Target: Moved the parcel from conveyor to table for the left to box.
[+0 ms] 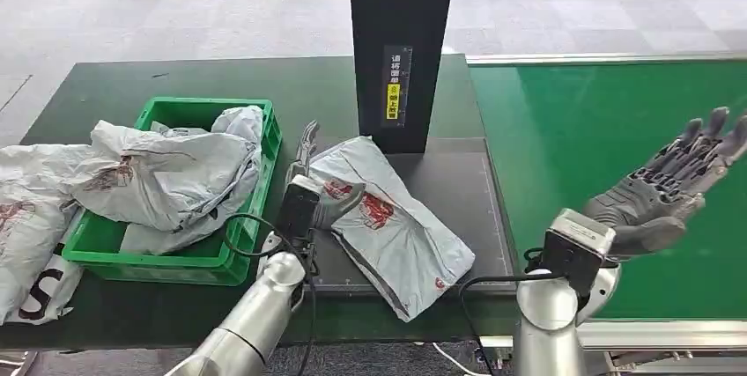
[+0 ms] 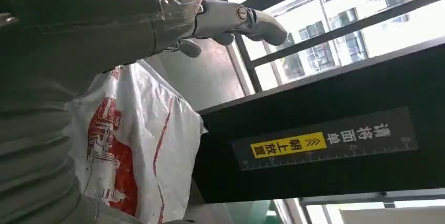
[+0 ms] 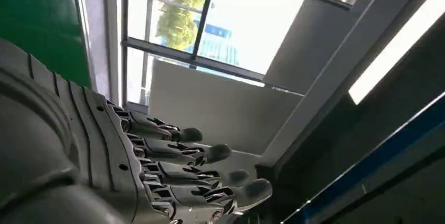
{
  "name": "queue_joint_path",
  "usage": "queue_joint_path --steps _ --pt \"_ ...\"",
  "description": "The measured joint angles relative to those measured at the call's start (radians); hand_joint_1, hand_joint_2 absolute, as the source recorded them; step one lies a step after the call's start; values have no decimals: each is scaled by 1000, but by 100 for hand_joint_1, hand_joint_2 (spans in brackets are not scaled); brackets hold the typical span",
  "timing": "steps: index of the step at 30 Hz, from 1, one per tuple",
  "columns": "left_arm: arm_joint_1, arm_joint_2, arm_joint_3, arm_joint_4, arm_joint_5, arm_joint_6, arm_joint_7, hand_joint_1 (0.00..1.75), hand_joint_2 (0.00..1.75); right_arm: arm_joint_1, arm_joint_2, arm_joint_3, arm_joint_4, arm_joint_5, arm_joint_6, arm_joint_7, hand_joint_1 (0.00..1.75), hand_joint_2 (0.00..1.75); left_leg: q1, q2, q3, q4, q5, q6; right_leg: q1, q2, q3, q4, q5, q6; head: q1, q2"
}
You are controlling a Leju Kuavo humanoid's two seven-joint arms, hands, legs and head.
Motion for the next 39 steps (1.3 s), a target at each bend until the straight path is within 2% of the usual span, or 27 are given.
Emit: queue_joint_path --steps 2,3,5,8,14,16,18,21,22,23,28,39 --pt "-20 -4 0 37 -39 26 18 0 175 -1 0 5 -7 -3 0 0 0 175 0 0 0 0 0 0 0 0 0 0 0 0 0 0" --pt "-45 -10 -8 81 -107 70 77 0 175 -2 0 10 -9 -11 0 0 0 175 0 -1 0 0 0 0 0 -1 0 0 0 0 0 0" --pt "-82 -15 -68 159 -253 144 303 0 175 -4 0 24 -11 -20 0 0 0 175 0 -1 0 0 0 0 0 -1 1 0 0 0 0 0" --pt "-107 -20 -215 229 -339 127 566 0 175 -4 0 25 -12 -28 0 0 0 175 0 -1 0 0 0 0 0 -1 1 0 0 0 0 0" --pt "-109 -21 -241 238 -347 117 597 0 175 -4 0 24 -12 -28 0 0 0 175 0 -1 0 0 0 0 0 -1 1 0 0 0 0 0" --pt "-116 -22 -325 271 -370 82 670 0 175 -4 0 24 -12 -30 0 0 0 175 0 -1 0 0 0 0 0 -1 1 0 0 0 0 0" --pt "-152 -22 -489 339 -374 6 723 0 175 -4 0 22 -12 -35 0 0 0 175 0 -1 0 0 0 0 0 -1 1 0 0 0 0 0" --pt "-172 -22 -531 360 -368 -39 733 0 175 -4 -1 22 -11 -40 1 0 0 175 0 -1 2 0 0 0 0 -1 3 0 0 0 0 0" --pt "-177 -22 -538 363 -368 -46 735 169 175 -4 -1 21 -10 -40 1 0 0 175 0 -2 2 0 0 0 0 -1 4 0 0 0 0 0" --pt "-181 -22 -548 368 -367 -63 737 175 175 -4 -1 21 -8 -40 1 0 0 175 0 -2 3 0 0 0 0 -1 5 0 0 0 0 0" --pt "-197 -22 -591 381 -367 -170 745 175 175 -5 -1 19 -1 -46 1 0 0 175 0 -3 7 0 0 1 0 -3 10 0 -1 1 0 0" --pt "-212 -22 -641 394 -359 -178 759 175 175 -4 -2 6 3 -46 1 0 0 175 0 -4 12 0 0 1 0 -4 15 0 -1 1 0 0"
